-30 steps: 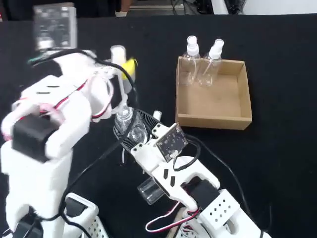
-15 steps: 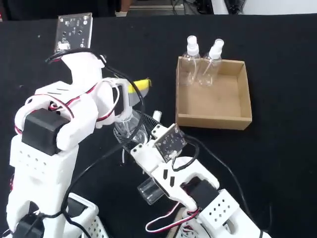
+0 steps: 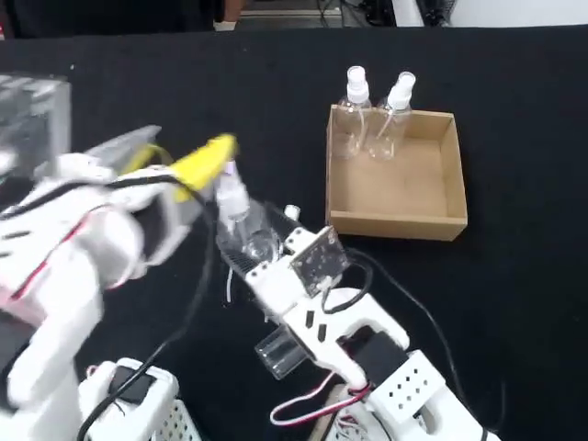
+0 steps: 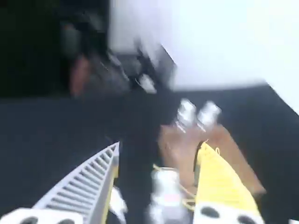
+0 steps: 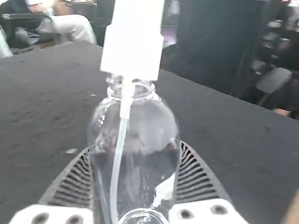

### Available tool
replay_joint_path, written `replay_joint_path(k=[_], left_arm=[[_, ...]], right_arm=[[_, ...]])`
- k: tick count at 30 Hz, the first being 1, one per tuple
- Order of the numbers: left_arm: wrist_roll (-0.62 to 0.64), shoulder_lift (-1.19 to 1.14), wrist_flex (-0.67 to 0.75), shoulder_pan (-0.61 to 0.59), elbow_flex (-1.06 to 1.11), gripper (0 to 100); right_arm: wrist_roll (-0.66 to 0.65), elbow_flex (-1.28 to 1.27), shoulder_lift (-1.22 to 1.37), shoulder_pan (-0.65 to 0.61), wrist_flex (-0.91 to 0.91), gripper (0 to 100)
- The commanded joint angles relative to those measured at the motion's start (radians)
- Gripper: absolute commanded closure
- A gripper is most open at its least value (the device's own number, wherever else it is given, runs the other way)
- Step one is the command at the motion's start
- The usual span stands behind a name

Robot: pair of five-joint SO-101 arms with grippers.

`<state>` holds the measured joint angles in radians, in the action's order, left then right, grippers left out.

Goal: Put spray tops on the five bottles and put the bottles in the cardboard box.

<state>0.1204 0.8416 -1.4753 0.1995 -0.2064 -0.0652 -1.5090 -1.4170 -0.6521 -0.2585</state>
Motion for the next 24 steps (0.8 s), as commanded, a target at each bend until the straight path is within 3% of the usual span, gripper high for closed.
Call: replay_joint_path(k=[1, 4, 7, 11, 19, 24], left_arm=[[-0.037, 0.061, 0.038, -0.232, 0.065, 74], [-0.041, 0.061, 0.054, -0.344, 0.199, 74], [-0.043, 0.061, 0.155, -0.42, 0.397, 74], [-0.044, 0.068, 0.316, -0.433, 0.65, 74], [-0.037, 0.068, 0.512, -0.432, 0.924, 74], [-0.037, 0.066, 0.784, -0.432, 1.153, 74]], right_arm=[[0.006, 0.062, -0.035, 0.104, -0.051, 98.8], [0.006, 0.111, -0.087, 0.169, -0.155, 98.8], [0.0, 0.199, -0.176, 0.258, -0.344, 98.7], [-0.017, 0.331, -0.285, 0.439, -0.54, 98.7], [-0.153, 0.421, -0.229, 0.951, -0.554, 98.7], [-0.229, 0.51, 0.012, 1.137, -0.468, 98.7]])
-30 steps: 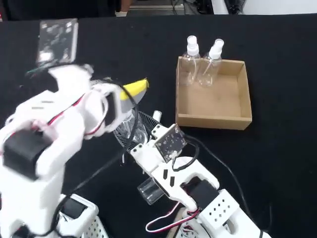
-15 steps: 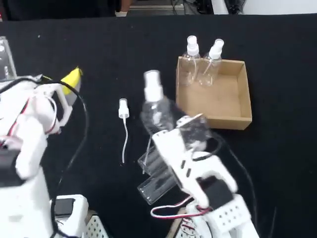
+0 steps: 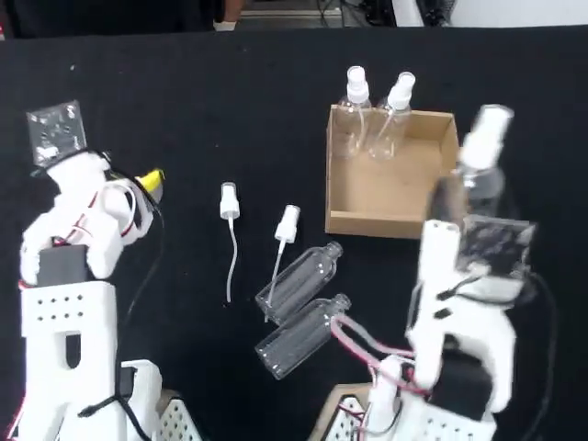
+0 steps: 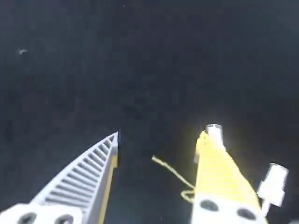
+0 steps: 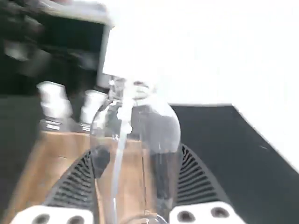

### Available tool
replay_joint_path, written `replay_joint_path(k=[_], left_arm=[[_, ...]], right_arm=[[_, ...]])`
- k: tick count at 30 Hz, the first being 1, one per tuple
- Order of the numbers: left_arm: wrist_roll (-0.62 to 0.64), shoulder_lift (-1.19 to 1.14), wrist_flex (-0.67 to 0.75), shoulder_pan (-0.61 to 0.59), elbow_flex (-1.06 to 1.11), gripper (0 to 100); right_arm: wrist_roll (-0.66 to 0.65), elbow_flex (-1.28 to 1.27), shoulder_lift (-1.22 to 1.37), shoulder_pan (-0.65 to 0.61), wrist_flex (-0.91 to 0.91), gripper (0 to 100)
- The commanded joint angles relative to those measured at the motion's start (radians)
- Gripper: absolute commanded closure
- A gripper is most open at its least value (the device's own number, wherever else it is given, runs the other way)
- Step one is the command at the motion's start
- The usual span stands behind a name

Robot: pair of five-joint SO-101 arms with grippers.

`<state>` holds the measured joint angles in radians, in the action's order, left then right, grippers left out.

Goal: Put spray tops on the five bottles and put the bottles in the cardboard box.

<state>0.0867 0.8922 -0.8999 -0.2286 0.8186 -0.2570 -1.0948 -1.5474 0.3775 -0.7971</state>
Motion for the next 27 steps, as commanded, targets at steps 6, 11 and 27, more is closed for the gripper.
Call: replay_joint_path(k=[6, 11, 27], left_arm=[[-0.002, 0.008, 0.477, 0.025, 0.372, 74], [-0.002, 0.006, 0.552, 0.124, 0.464, 74], [0.0, 0.006, 0.618, 0.168, 0.575, 74]], right_arm=[[-0.035, 0.09, 0.483, 0.307, 0.411, 98.7], [-0.037, -0.004, 0.723, 0.376, 0.786, 98.7], [0.233, 0.073, 1.429, 0.466, 1.456, 98.7]])
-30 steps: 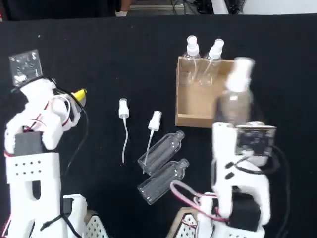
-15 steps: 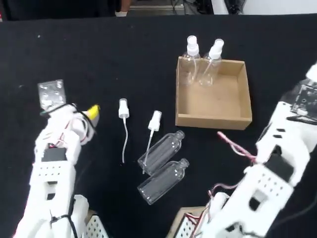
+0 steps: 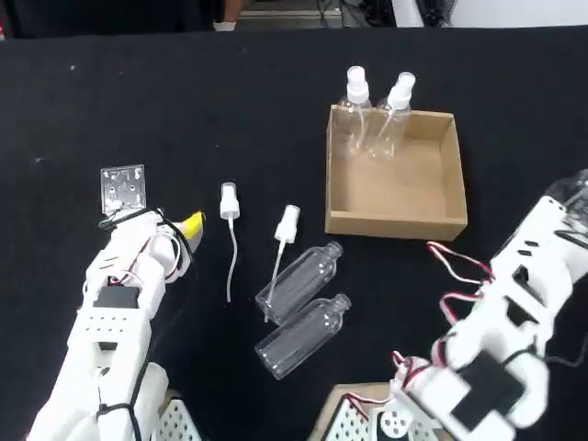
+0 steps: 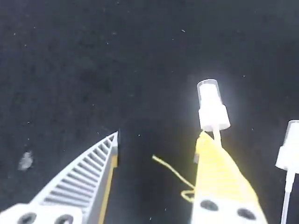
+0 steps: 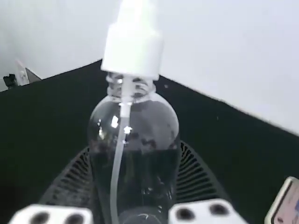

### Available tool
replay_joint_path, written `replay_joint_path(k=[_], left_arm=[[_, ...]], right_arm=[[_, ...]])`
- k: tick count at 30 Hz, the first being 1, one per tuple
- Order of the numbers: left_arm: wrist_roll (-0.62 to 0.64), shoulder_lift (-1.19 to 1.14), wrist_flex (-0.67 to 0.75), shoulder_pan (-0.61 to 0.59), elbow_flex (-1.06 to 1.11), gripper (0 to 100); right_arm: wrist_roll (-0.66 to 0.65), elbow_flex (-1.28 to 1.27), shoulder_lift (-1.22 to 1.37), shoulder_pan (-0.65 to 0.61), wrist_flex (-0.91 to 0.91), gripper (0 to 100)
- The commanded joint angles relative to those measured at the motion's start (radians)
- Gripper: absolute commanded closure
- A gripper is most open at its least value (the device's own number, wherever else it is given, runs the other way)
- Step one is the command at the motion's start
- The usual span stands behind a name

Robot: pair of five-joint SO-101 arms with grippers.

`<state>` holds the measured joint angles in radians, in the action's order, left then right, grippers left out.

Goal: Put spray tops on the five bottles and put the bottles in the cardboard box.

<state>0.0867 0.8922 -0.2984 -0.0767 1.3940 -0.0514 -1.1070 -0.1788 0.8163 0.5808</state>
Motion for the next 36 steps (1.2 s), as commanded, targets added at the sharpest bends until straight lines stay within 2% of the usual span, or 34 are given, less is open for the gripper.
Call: replay_joint_path(k=[1, 4, 12, 15, 24, 36], left_arm=[[0.0, 0.006, 0.017, 0.016, -0.001, 74], [0.0, 0.006, 0.017, 0.016, 0.002, 74], [0.0, 0.006, 0.017, 0.016, 0.002, 74], [0.0, 0.006, 0.017, 0.016, 0.002, 74], [0.0, 0.006, 0.017, 0.016, 0.004, 74], [-0.002, 0.006, 0.017, 0.016, 0.004, 74]], right_arm=[[0.029, 0.097, 0.093, 0.029, 0.094, 98.7], [0.032, 0.133, 0.196, 0.051, 0.166, 98.7], [0.026, 0.243, 0.504, 0.083, 0.542, 98.7], [0.025, 0.265, 0.598, 0.083, 0.626, 98.7], [0.025, 0.409, 0.792, 0.095, 0.651, 98.6], [0.025, 0.43, 0.88, 0.1, 0.652, 98.6]])
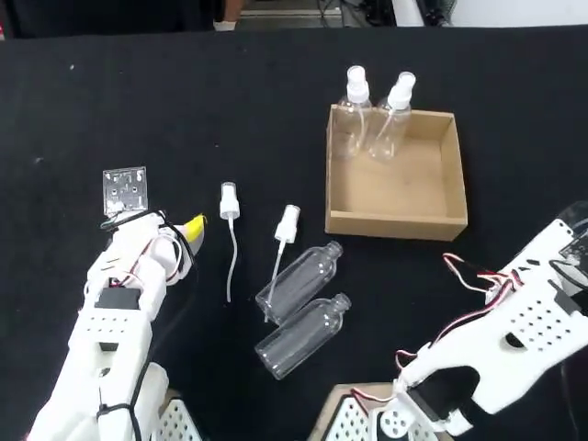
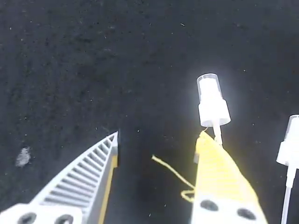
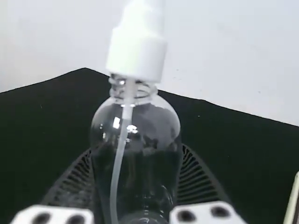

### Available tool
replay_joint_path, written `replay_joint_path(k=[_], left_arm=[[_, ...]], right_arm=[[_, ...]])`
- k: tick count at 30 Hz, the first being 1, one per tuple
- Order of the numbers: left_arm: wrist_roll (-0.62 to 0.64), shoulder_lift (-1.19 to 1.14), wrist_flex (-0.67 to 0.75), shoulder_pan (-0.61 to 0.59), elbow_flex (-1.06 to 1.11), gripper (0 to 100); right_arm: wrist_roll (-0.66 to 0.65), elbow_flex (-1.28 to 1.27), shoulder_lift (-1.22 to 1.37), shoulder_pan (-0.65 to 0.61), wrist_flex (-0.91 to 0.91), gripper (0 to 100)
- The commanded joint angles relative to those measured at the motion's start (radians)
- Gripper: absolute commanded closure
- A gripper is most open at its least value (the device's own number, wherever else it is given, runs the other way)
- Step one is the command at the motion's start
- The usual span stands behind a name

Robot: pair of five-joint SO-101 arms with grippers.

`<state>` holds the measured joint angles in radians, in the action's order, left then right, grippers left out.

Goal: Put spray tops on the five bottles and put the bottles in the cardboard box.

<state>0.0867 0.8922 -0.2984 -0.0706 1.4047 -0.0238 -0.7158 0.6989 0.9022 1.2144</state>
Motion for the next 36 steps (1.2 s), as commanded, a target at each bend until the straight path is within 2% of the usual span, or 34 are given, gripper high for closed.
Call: replay_joint_path(k=[1, 5, 11, 24, 30, 36], left_arm=[[-0.002, 0.006, 0.017, 0.01, -0.007, 74], [-0.002, 0.006, 0.017, 0.01, -0.007, 74], [-0.002, 0.006, 0.017, 0.012, -0.007, 74], [-0.002, 0.006, 0.018, 0.012, -0.008, 74], [-0.002, 0.006, 0.018, 0.012, -0.008, 74], [-0.002, 0.006, 0.018, 0.012, -0.008, 74]], right_arm=[[-0.003, 0.039, 0.007, 0.014, 0.018, 98.6], [-0.003, 0.031, 0.012, 0.014, 0.018, 97.7], [-0.003, 0.012, 0.005, 0.011, 0.018, 82.1], [-0.003, -0.012, -0.041, 0.009, 0.018, 81.7], [0.0, -0.108, -0.139, -0.011, 0.017, 69.6], [0.003, -0.151, -0.199, -0.018, 0.017, 68.8]])
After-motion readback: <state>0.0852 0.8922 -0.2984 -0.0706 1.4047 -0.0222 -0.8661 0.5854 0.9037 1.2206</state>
